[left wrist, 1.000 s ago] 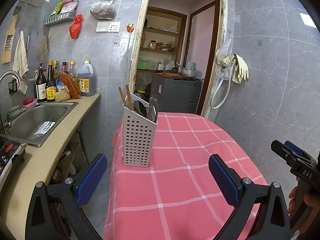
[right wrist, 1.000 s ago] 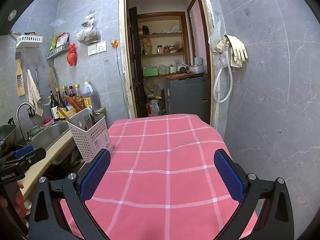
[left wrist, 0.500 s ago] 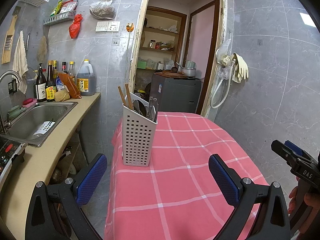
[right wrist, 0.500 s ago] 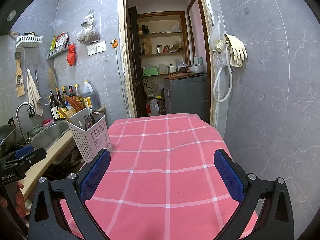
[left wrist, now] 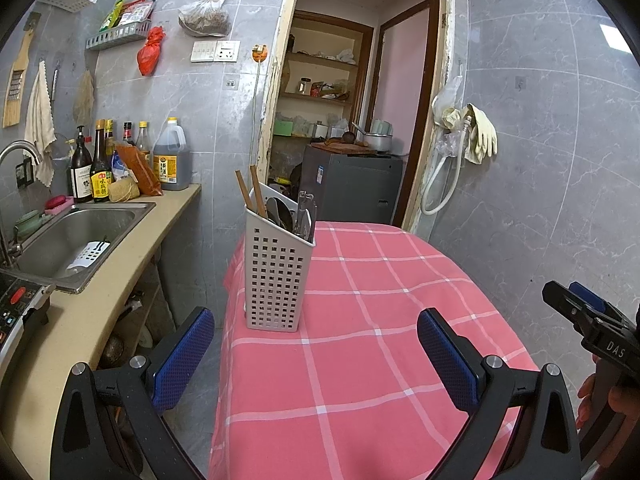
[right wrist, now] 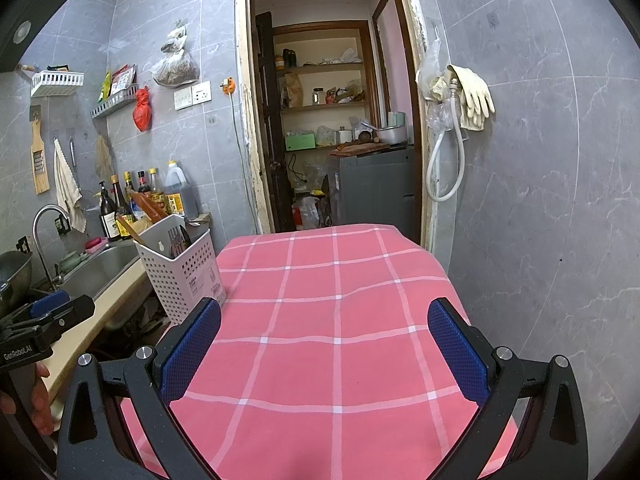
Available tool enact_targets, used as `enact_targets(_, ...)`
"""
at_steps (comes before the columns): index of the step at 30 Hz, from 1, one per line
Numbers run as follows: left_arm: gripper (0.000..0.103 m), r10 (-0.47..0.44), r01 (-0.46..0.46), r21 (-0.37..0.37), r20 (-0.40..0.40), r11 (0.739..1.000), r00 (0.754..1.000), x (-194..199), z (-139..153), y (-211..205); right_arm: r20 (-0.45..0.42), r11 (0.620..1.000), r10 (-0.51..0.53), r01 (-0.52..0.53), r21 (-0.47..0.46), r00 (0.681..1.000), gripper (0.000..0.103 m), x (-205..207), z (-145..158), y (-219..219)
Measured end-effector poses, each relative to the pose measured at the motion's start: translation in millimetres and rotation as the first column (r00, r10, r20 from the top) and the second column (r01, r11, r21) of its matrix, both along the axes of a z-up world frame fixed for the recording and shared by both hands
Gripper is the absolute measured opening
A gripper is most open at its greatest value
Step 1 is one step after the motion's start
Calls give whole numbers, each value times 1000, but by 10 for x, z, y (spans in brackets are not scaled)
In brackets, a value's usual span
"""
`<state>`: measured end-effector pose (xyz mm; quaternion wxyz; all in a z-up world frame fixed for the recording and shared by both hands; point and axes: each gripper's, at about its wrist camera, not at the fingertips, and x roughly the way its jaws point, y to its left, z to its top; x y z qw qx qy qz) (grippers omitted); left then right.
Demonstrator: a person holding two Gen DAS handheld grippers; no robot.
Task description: Organize utensils
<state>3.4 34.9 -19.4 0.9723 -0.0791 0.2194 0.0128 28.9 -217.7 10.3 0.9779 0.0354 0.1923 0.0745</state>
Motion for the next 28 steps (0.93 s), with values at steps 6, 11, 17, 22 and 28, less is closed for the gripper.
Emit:
enact_targets(6, 102, 8, -8, 12, -9, 1000, 1000, -1, -27, 18, -3, 1000, -1, 1, 2, 1000, 102, 2, -6, -7)
enact_targets(11, 102, 21, -21, 30, -25, 999, 999, 7, -41, 34, -6, 1000, -1, 1, 1, 1000, 102, -16, -41, 11)
enact_targets(17, 102, 19, -18, 34, -30, 999, 999, 17, -45, 62, -13, 1000, 0, 0, 1, 1000, 102, -41, -83, 26)
enact_targets(22, 102, 19, -18, 34, -35, 999, 999, 30, -51, 93, -14, 1000, 0, 0, 2, 1000, 102, -46, -84, 31)
enact_targets(28, 102, 18, -17, 36, -39, 999, 999, 38, -59, 106, -19, 1000, 1, -1, 2, 1000, 102, -60, -120, 48)
